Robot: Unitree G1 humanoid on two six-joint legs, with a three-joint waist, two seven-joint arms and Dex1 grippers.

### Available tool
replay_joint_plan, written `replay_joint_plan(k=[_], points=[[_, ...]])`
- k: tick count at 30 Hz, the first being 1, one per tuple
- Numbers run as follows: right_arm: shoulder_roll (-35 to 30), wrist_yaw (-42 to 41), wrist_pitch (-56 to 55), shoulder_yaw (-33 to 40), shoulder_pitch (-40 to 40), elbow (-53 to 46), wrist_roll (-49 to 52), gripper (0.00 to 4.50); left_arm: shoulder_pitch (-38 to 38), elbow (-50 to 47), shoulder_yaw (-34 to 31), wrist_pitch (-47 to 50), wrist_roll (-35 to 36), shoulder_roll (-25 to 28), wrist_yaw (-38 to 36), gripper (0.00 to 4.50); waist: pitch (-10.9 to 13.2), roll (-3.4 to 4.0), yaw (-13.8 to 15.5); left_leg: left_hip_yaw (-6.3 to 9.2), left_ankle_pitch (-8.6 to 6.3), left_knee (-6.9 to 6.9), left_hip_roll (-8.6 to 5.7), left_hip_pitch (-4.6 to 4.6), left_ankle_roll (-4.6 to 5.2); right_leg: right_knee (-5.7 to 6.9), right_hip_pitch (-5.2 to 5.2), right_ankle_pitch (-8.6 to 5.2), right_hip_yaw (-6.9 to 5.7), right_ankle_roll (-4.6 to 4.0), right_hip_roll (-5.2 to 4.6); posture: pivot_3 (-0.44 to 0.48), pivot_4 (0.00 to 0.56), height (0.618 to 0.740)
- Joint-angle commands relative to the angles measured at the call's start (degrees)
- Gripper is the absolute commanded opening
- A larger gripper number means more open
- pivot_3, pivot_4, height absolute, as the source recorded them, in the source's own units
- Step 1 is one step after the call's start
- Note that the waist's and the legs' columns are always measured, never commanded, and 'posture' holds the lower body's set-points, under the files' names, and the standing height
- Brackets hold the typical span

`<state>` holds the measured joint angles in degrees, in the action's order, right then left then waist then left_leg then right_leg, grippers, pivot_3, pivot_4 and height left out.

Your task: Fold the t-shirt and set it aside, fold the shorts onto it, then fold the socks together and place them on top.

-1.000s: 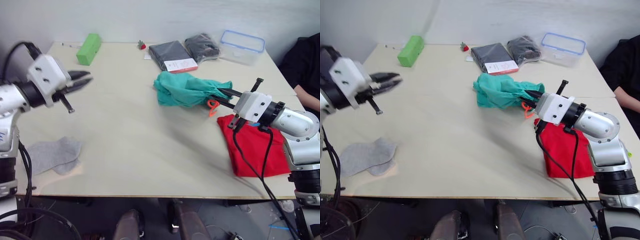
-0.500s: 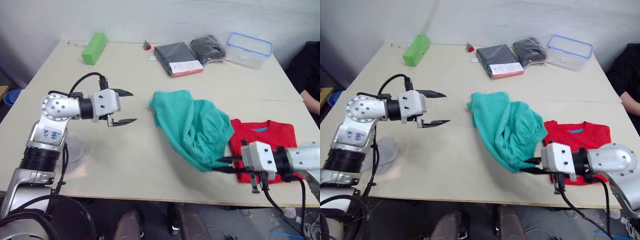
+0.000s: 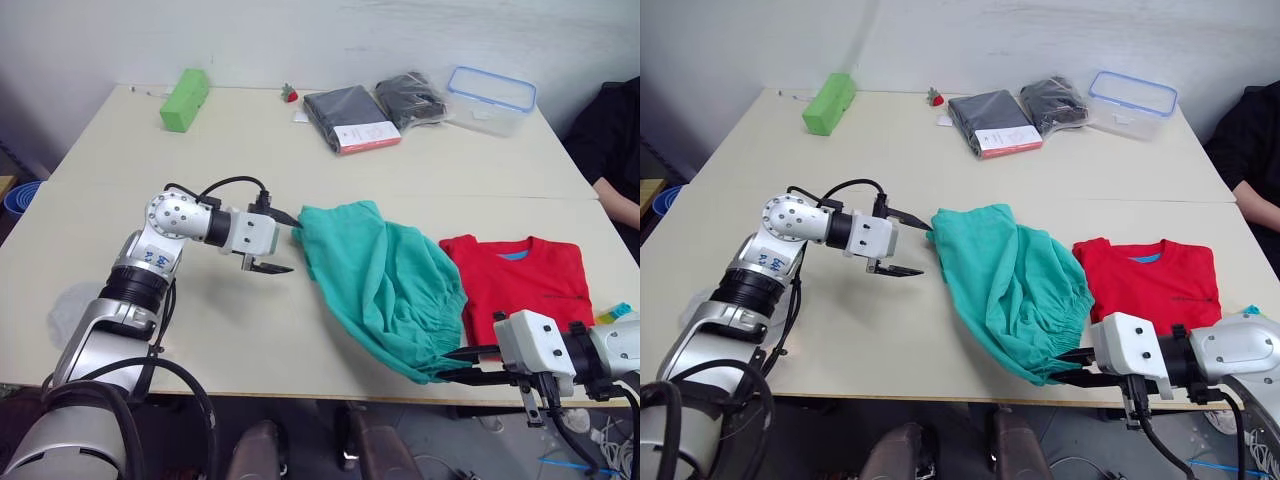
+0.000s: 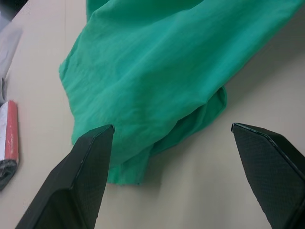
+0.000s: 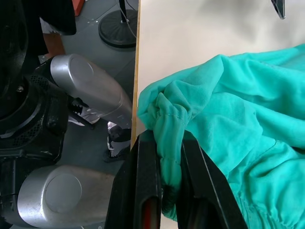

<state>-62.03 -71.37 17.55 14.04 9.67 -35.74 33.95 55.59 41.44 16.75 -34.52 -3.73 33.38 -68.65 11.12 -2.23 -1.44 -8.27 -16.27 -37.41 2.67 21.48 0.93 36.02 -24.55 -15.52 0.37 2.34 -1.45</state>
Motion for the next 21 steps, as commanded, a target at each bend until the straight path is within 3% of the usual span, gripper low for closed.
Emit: replay_joint_plan(k=[1, 10, 13, 21], points=[[0.9, 1.2, 0.5, 1.0, -0.3, -2.1, 0.8, 0.01, 2.9, 4.2, 0.7, -5.3, -2.6, -1.4, 1.8, 4.13, 0.0, -0.01, 0.0, 0.00, -0.01, 0.00, 0.00, 0.00, 0.01, -0.01, 0.00, 0.00, 0.00, 0.01, 0.00, 0.000, 0.150, 0.740], [1.0, 2.1, 0.9, 0.2, -1.3, -2.0, 0.6, 0.01, 7.9, 16.1, 3.4, -13.0, -11.7, -4.9, 11.7, 4.13, 0.0, -0.03, -0.1, 0.01, -0.03, 0.02, -0.01, 0.03, 0.02, -0.02, -0.03, 0.02, -0.01, 0.03, 0.02, 0.000, 0.150, 0.740], [1.0, 2.4, 1.3, 0.0, -1.6, -2.3, 0.7, 0.01, 9.6, 19.5, 3.9, -13.7, -14.5, -6.0, 16.6, 3.51, 0.0, -0.04, 0.0, 0.02, -0.03, 0.02, -0.01, 0.04, 0.02, -0.02, -0.03, 0.02, -0.02, 0.04, 0.01, 0.000, 0.150, 0.740], [1.5, 3.2, 2.3, 0.2, -1.7, -3.2, 0.8, 0.01, 11.2, 23.7, 4.9, -15.3, -17.8, -7.3, 21.8, 0.92, 0.0, -0.05, -0.1, 0.02, -0.05, 0.05, -0.01, 0.05, 0.04, -0.04, -0.04, 0.03, -0.04, 0.06, 0.02, 0.000, 0.150, 0.740]])
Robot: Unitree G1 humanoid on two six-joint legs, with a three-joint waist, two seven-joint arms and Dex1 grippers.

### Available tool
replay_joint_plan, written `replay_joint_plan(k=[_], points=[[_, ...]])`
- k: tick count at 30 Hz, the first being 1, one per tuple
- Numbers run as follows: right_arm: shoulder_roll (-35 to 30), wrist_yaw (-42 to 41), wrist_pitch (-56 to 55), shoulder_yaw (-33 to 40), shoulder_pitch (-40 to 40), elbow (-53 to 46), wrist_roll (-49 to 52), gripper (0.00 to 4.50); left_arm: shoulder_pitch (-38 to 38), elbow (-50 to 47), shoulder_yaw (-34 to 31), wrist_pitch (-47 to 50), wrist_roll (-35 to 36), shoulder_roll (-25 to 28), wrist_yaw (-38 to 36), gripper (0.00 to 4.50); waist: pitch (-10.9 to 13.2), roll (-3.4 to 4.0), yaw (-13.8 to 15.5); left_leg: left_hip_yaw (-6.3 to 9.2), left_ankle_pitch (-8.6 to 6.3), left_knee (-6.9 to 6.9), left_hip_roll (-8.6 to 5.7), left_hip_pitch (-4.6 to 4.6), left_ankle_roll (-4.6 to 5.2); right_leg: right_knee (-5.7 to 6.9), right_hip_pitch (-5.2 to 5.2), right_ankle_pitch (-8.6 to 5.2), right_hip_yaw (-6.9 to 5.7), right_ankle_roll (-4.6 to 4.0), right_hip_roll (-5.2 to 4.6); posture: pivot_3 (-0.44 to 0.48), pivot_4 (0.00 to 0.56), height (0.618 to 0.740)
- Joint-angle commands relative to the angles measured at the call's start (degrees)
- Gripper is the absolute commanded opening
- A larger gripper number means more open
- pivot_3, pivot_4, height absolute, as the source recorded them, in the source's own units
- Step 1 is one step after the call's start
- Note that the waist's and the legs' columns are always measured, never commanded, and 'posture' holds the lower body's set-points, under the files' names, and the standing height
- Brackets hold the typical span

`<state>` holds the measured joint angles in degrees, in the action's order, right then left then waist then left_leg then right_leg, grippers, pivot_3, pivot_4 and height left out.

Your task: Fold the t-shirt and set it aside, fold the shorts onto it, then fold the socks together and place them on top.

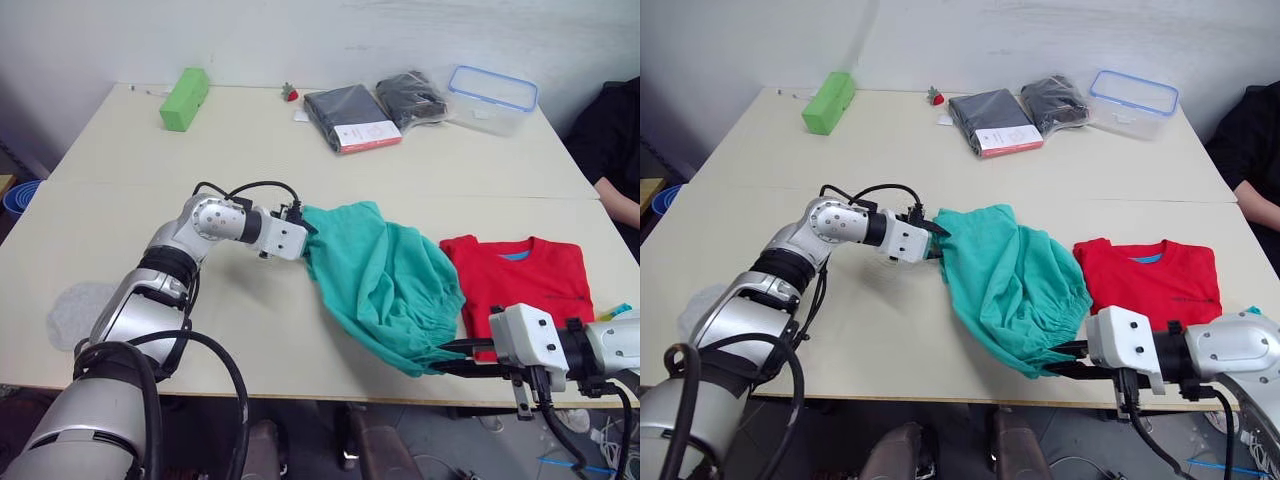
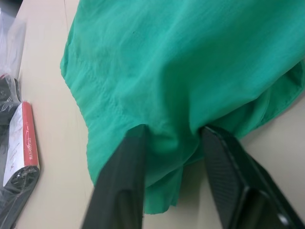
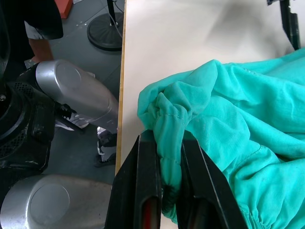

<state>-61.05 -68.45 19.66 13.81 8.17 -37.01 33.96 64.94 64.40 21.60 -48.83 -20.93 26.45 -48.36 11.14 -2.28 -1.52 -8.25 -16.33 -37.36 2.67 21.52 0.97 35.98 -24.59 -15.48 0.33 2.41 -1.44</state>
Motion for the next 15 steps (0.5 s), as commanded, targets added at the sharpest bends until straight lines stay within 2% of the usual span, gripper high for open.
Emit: replay_joint_plan(k=[1, 3, 8, 12, 15], points=[[0.6, 0.4, 0.2, 0.5, -0.3, -1.8, 0.7, 0.01, 2.0, 0.9, 0.0, -0.9, -0.7, -0.5, 1.7, 0.61, 0.0, 0.00, 0.0, 0.00, 0.00, 0.00, 0.00, 0.00, 0.00, 0.00, 0.00, 0.00, 0.00, 0.00, 0.00, 0.000, 0.150, 0.740], [0.6, 0.5, 0.2, 0.6, -0.4, -1.6, 0.5, 0.01, 2.2, 1.4, -0.1, -0.8, -0.7, -0.8, 1.7, 0.02, 0.0, -0.01, 0.0, 0.00, 0.00, -0.02, -0.01, 0.00, 0.00, 0.00, 0.00, 0.00, 0.01, 0.00, 0.00, 0.000, 0.150, 0.740], [0.7, 0.6, 0.2, 0.8, -0.5, -1.3, 0.4, 0.01, 2.3, 1.5, -2.5, 1.2, 2.5, -1.0, -1.5, 0.00, 0.0, -0.01, 0.0, -0.01, 0.00, -0.02, -0.01, 0.01, 0.00, 0.00, 0.00, 0.00, 0.00, 0.00, -0.01, 0.000, 0.150, 0.740], [0.7, 0.3, -0.2, 0.3, -1.0, -0.4, 0.0, 0.01, 1.6, -1.5, -6.9, 5.9, 10.4, 0.2, -11.1, 0.00, 0.0, -0.01, -0.1, -0.01, 0.00, -0.01, 0.00, 0.01, 0.00, 0.01, -0.01, 0.00, 0.00, 0.00, 0.01, 0.000, 0.150, 0.740], [0.7, -0.1, -0.2, 0.2, -1.8, 0.2, -0.1, 0.01, -0.5, -8.0, -9.7, 11.1, 16.1, 3.1, -19.3, 0.00, 0.0, -0.02, -0.2, -0.01, 0.00, -0.03, 0.00, 0.01, 0.00, 0.03, -0.01, 0.00, -0.01, 0.00, 0.02, 0.000, 0.150, 0.740]])
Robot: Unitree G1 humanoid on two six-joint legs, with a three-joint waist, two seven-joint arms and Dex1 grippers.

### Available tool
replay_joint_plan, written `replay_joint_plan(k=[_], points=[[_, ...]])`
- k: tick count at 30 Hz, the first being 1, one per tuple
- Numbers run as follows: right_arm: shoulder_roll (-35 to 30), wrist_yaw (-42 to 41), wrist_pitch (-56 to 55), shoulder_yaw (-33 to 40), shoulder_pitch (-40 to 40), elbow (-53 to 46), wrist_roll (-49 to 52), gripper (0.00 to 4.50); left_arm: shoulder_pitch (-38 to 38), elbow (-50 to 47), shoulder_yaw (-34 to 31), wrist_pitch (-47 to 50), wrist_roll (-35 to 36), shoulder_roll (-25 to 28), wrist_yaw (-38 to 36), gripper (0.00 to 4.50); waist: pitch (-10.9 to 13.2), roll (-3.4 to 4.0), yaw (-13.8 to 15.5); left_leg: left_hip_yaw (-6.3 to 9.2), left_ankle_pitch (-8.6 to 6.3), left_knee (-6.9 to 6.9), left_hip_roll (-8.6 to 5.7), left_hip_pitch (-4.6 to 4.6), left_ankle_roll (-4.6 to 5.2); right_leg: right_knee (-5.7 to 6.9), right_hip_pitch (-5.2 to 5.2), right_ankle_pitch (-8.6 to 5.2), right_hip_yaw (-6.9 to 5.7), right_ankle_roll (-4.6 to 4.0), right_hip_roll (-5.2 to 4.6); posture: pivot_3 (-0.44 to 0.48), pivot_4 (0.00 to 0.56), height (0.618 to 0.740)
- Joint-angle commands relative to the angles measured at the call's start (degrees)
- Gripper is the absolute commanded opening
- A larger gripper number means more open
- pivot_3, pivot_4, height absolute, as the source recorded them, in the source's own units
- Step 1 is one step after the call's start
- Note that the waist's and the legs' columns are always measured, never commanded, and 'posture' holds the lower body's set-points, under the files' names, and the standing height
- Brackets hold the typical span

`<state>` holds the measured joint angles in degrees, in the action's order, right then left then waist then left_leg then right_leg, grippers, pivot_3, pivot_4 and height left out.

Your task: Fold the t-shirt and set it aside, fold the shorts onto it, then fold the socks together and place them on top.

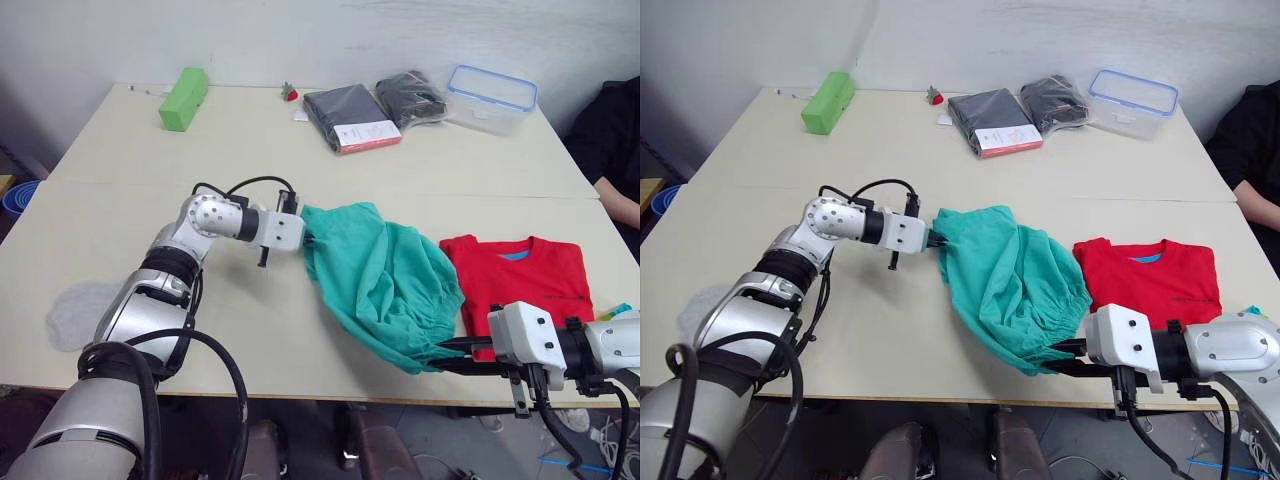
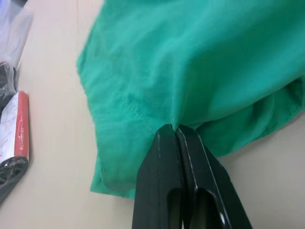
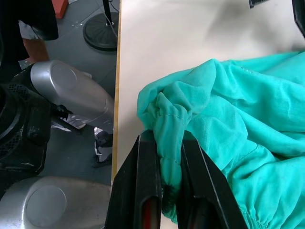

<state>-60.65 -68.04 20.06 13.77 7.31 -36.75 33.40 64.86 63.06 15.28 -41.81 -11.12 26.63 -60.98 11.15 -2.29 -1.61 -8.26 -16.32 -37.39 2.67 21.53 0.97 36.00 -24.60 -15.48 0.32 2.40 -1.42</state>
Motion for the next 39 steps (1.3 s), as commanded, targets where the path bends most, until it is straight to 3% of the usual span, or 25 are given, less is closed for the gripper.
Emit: replay_joint_plan(k=[1, 4, 10, 14, 17, 20, 22, 24, 28, 30, 32, 33, 34, 35, 37, 39], points=[[0.4, -0.6, -0.6, 0.2, -1.2, 0.1, 0.5, 0.01, -1.6, -9.7, -4.0, 6.6, 8.1, 4.3, -9.5, 0.00, 0.0, 0.00, -0.2, -0.01, 0.00, 0.00, 0.00, 0.00, 0.00, 0.01, 0.00, 0.00, 0.01, 0.00, 0.00, 0.000, 0.150, 0.740], [0.6, -1.1, -0.6, -0.2, -2.3, 1.2, 0.8, 0.01, -8.2, -23.9, -5.5, 16.9, 14.0, 11.2, -18.5, 0.00, 0.0, 0.00, -0.7, -0.02, 0.00, 0.04, 0.02, -0.05, -0.04, 0.06, 0.00, -0.01, 0.03, -0.02, 0.01, 0.000, 0.150, 0.740], [1.2, -2.8, -0.7, -2.8, -6.1, 3.8, 1.0, 0.01, -23.3, -48.5, -8.5, 33.8, 20.2, 23.1, -23.3, 0.00, 0.0, 0.00, -0.4, 0.05, 0.02, -0.06, 0.05, -0.10, -0.13, 0.37, -0.02, -0.10, 0.00, -0.13, -0.02, 0.000, 0.150, 0.740], [1.7, -3.6, -1.7, -5.6, -8.9, 5.7, -0.7, 0.01, -43.5, -71.5, -11.9, 50.7, 28.3, 38.3, -30.1, 0.00, 0.0, -0.08, -1.2, 0.03, 0.01, -0.02, 0.06, -0.18, -0.14, 0.39, 0.01, -0.17, 0.02, -0.24, -0.06, 0.000, 0.150, 0.740], [2.2, -3.8, -1.8, -7.2, -9.4, 6.0, -1.1, 0.01, -62.1, -85.0, -18.5, 59.0, 37.5, 50.2, -31.5, 0.00, 0.0, -0.15, -1.6, 0.05, 0.00, 0.16, 0.08, -0.29, -0.19, 0.40, 0.01, -0.28, 0.02, -0.33, -0.12, 0.000, 0.150, 0.740], [2.7, -4.1, -1.7, -8.3, -8.6, 5.4, -1.2, 0.01, -71.3, -90.5, -24.4, 62.3, 42.0, 53.1, -31.2, 0.00, 0.1, -0.04, -0.7, 0.19, 0.05, 0.19, 0.08, -0.30, -0.30, 0.39, 0.02, -0.44, -0.07, -0.58, -0.17, 0.000, 0.150, 0.740], [2.8, -4.3, -1.7, -9.0, -8.0, 4.9, -1.2, 0.01, -73.6, -91.7, -26.5, 63.5, 43.7, 53.0, -30.1, 0.00, 0.1, -0.03, 0.0, 0.18, 0.15, 0.22, 0.08, -0.27, -0.50, 0.20, 0.01, -0.98, -0.14, -1.45, -0.17, 0.000, 0.150, 0.740], [3.1, -4.8, -2.0, -10.3, -7.7, 4.8, -1.6, 0.01, -74.2, -91.2, -26.1, 62.7, 43.3, 51.9, -28.4, 0.00, 0.1, -0.02, 0.0, 0.21, 0.09, 0.20, 0.07, -0.28, -0.73, 0.14, 0.05, -0.93, -0.15, -1.45, -0.14, 0.000, 0.150, 0.740], [4.9, -5.9, -3.6, -14.7, -12.8, 9.2, -4.2, 0.01, -67.3, -86.0, -20.7, 61.3, 42.1, 46.3, -25.1, 0.00, 0.1, -0.01, -0.2, 0.17, 0.10, 0.24, 0.08, -0.32, -0.71, -0.04, 0.15, -0.80, -0.12, -1.45, -0.11, 0.000, 0.150, 0.740], [9.5, -2.6, -4.6, -16.8, -21.8, 15.4, -7.0, 0.01, -54.9, -78.6, -18.1, 59.5, 40.0, 36.4, -17.7, 0.00, 0.0, 0.03, -0.2, 0.08, 0.11, 0.28, 0.11, -0.30, -0.69, -0.06, 0.14, -0.71, -0.08, -1.41, -0.08, 0.000, 0.150, 0.740], [17.4, 7.3, -8.0, -16.1, -36.1, 25.0, -12.1, 0.01, -31.3, -62.3, -17.9, 54.2, 30.2, 22.9, 3.6, 0.00, 0.2, -0.15, 0.2, 0.03, 0.24, 0.17, 0.10, -0.15, -0.53, -0.07, 0.06, -0.45, -0.08, -1.32, -0.04, 0.000, 0.150, 0.740], [20.5, 12.9, -11.3, -14.8, -42.3, 29.6, -15.3, 0.01, -20.1, -54.3, -18.9, 48.3, 23.8, 18.9, 15.6, 0.00, 0.4, -0.40, 0.4, 0.06, 0.53, 0.09, 0.04, -0.16, -0.42, -0.02, 0.13, -0.04, -0.11, -0.86, -0.03, 0.000, 0.150, 0.740], [22.9, 19.2, -15.5, -13.2, -48.5, 34.5, -19.3, 0.01, -10.3, -47.4, -20.0, 41.6, 17.7, 17.2, 26.3, 0.00, 0.5, -0.69, 0.5, 0.14, 0.82, -0.05, 0.05, 0.12, -0.24, 0.01, -0.06, 0.30, -0.18, -0.60, 0.02, 0.000, 0.150, 0.740], [23.8, 24.0, -20.7, -11.9, -52.9, 38.3, -23.0, 0.01, -4.2, -43.2, -20.5, 34.9, 12.9, 17.7, 32.4, 0.00, 0.6, -1.04, 0.4, 0.21, 1.06, -0.01, 0.07, 0.58, -0.29, -0.13, -0.48, 0.90, -0.24, -0.31, 0.03, 0.000, 0.150, 0.740], [23.0, 29.1, -31.8, -10.3, -59.1, 43.5, -28.7, 0.01, 2.2, -38.4, -20.5, 25.7, 8.6, 20.1, 36.0, 0.00, 0.5, -0.94, -0.3, 0.05, 1.49, 0.07, 0.09, 1.82, -0.55, -0.13, -1.79, 1.50, -0.21, -0.35, -0.01, 0.000, 0.150, 0.740], [21.1, 31.1, -42.0, -10.1, -62.2, 46.2, -33.0, 0.01, 4.3, -37.0, -21.1, 20.6, 7.7, 22.2, 36.4, 0.00, 0.0, -0.07, -0.4, -0.47, 1.26, 0.39, 0.11, 1.79, -0.74, -0.06, -2.02, 1.22, -0.16, -0.27, -0.06, 0.000, 0.150, 0.740]])
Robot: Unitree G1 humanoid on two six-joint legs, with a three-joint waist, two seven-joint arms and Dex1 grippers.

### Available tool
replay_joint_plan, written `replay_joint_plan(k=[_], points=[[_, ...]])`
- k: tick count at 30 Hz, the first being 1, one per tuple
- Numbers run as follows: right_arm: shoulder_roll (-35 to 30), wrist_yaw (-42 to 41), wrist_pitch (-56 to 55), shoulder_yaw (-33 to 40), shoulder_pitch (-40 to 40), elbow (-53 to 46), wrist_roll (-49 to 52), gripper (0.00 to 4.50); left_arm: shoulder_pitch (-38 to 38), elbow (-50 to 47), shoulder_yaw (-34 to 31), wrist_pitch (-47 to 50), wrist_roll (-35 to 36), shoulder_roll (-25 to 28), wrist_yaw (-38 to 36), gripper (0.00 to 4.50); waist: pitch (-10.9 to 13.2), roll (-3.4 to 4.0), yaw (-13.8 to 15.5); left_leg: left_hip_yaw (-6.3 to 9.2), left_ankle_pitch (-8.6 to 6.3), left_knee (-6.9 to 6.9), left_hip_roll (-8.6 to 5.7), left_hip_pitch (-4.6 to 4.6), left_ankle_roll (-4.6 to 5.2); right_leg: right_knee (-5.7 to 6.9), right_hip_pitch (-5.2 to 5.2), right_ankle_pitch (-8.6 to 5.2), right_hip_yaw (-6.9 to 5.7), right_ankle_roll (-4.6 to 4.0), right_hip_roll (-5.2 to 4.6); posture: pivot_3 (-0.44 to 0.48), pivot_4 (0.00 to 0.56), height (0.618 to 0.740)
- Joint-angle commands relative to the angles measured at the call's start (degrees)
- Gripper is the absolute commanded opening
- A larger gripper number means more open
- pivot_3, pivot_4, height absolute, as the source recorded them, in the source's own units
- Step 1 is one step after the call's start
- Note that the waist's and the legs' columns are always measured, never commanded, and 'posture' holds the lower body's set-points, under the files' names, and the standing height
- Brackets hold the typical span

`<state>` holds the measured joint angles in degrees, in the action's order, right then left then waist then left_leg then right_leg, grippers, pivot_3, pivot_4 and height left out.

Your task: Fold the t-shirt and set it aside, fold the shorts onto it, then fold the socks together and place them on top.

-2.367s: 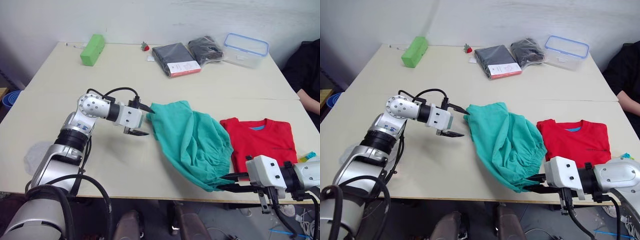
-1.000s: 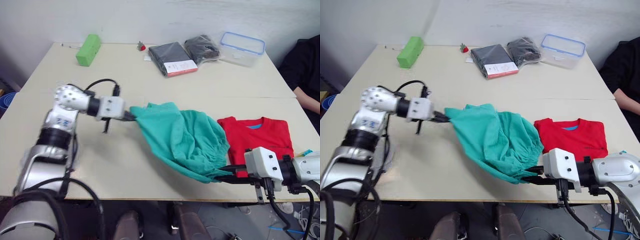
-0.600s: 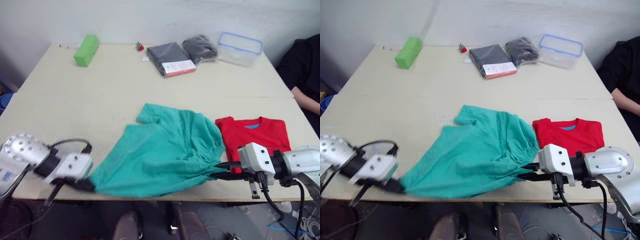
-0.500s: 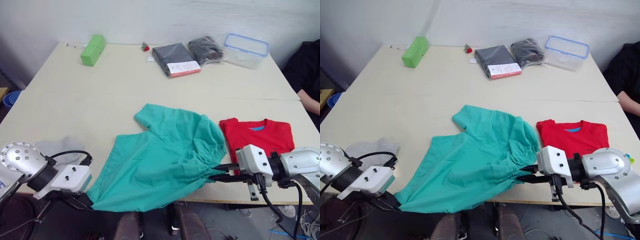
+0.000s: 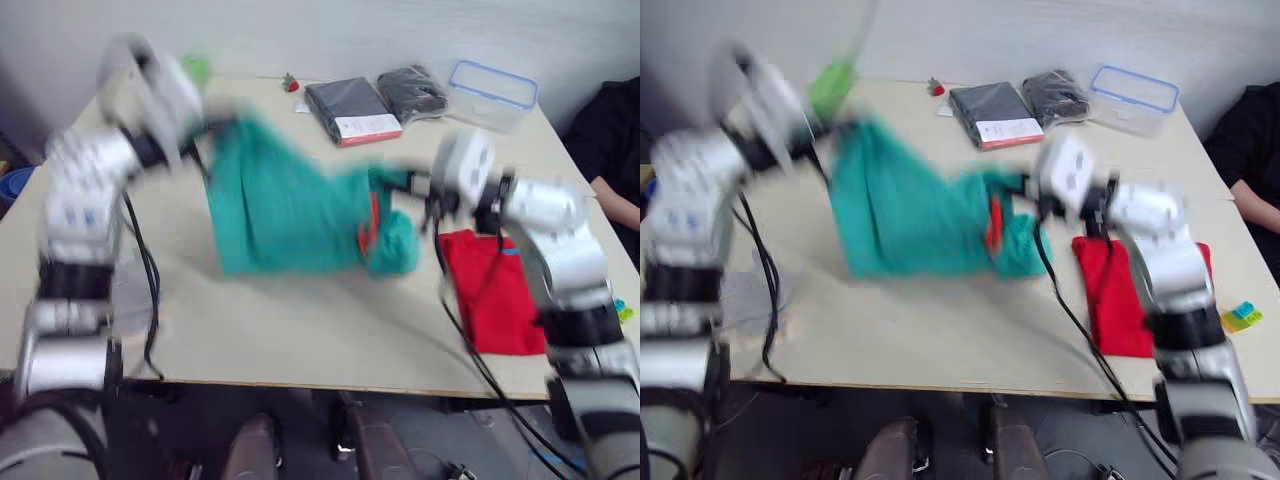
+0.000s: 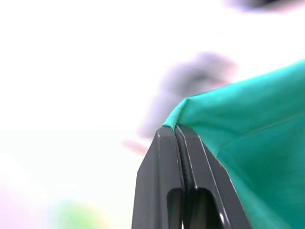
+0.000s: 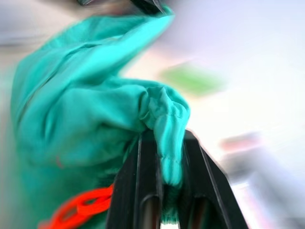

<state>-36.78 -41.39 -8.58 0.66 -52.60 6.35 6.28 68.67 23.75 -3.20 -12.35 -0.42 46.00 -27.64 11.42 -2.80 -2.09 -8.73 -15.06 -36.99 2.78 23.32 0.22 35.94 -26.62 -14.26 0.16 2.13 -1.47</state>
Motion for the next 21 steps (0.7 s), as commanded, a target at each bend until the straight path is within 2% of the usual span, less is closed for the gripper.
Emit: replay_joint_plan(k=[1, 3, 5, 9, 12, 14, 16, 18, 20, 21], points=[[-3.5, 4.8, -16.8, 3.0, -3.3, 3.9, -6.9, 0.01, 0.9, 1.9, -3.2, -9.8, -2.7, 3.8, 2.8, 0.00, -0.4, 0.79, 0.1, -0.24, -0.42, 0.04, 0.04, -0.17, 0.00, 0.06, 0.00, -0.42, -0.22, 0.10, -0.10, 0.000, 0.150, 0.740], [-4.9, 4.9, -21.8, 2.9, -4.2, 4.9, -8.2, 0.01, 0.1, -2.3, -4.1, -7.0, -0.2, 5.4, -0.6, 0.00, -0.5, 0.85, 0.2, -0.62, -1.07, -0.20, 0.05, -0.41, 0.06, 0.64, -0.08, -1.32, -0.65, 0.02, -0.35, 0.000, 0.150, 0.740], [-5.8, 2.1, -22.2, 2.3, -2.5, 4.0, -6.3, 0.01, -3.2, -10.5, -4.4, -0.7, 3.7, 6.8, -5.8, 0.00, -0.5, 0.84, 0.2, -0.74, -1.25, -0.34, 0.14, -0.40, -0.09, 0.85, -0.19, -1.57, -0.98, -0.05, -0.37, 0.000, 0.150, 0.740], [-7.3, -4.6, -18.4, 0.9, 6.0, -1.5, -1.2, 0.01, -15.3, -28.6, -7.4, 19.4, 13.2, 9.3, -12.2, 0.00, -0.5, 0.81, 0.3, -0.87, -1.28, -0.57, 0.28, 0.00, -0.13, 1.19, -0.62, -1.60, -0.91, -0.10, -0.31, 0.000, 0.150, 0.740], [-8.0, -8.5, -15.0, -0.6, 15.6, -7.3, 1.8, 0.01, -36.4, -44.0, -10.9, 33.9, 24.1, 15.8, -24.3, 0.00, -0.5, 0.83, -0.4, -0.90, -1.35, -0.95, 0.31, -0.17, -0.13, 1.63, -0.57, -1.61, -0.60, -0.11, -0.26, 0.000, 0.150, 0.740], [-8.1, -10.6, -13.1, -1.7, 21.0, -10.3, 3.0, 0.01, -51.7, -51.5, -15.2, 39.4, 28.1, 19.6, -32.0, 0.00, -0.3, 0.82, -1.1, -1.07, -1.33, -1.09, 0.32, -0.46, -0.13, 1.77, -0.50, -1.63, -0.36, -0.15, -0.24, 0.000, 0.150, 0.740], [-8.5, -12.3, -13.1, -2.8, 25.3, -11.8, 3.1, 0.01, -66.4, -56.4, -19.4, 44.7, 28.4, 22.7, -39.0, 0.00, -0.1, 0.40, -1.6, -1.13, -1.22, -1.13, 0.34, -1.25, -0.22, 1.82, 0.13, -1.68, -0.24, -0.31, -0.16, 0.000, 0.150, 0.740], [-8.8, -14.1, -12.0, -3.6, 29.3, -13.0, 3.9, 0.01, -78.2, -59.4, -23.0, 42.7, 25.9, 23.1, -45.3, 0.00, 0.0, 0.13, -2.3, -1.07, -0.97, -1.07, 0.45, -1.50, -0.46, 1.73, 0.34, -1.53, -0.31, -0.74, -0.06, 0.000, 0.150, 0.740], [-9.9, -16.5, -11.1, -4.4, 33.6, -14.5, 4.6, 0.01, -84.9, -60.8, -24.8, 43.2, 24.8, 22.9, -47.0, 0.00, 0.0, 0.19, -2.7, -0.67, -1.00, -0.90, 0.56, -2.02, -0.54, 1.02, 1.10, -1.62, -0.65, -1.95, 0.05, 0.000, 0.150, 0.740], [-10.7, -18.2, -10.3, -4.8, 36.5, -15.7, 5.6, 0.01, -87.8, -61.4, -25.3, 43.3, 24.3, 23.2, -48.6, 0.00, -0.1, 0.71, -2.7, -0.16, -1.02, -0.96, 0.58, -2.26, -0.54, 0.56, 1.25, -1.56, -0.93, -1.92, 0.17, 0.000, 0.150, 0.740]])
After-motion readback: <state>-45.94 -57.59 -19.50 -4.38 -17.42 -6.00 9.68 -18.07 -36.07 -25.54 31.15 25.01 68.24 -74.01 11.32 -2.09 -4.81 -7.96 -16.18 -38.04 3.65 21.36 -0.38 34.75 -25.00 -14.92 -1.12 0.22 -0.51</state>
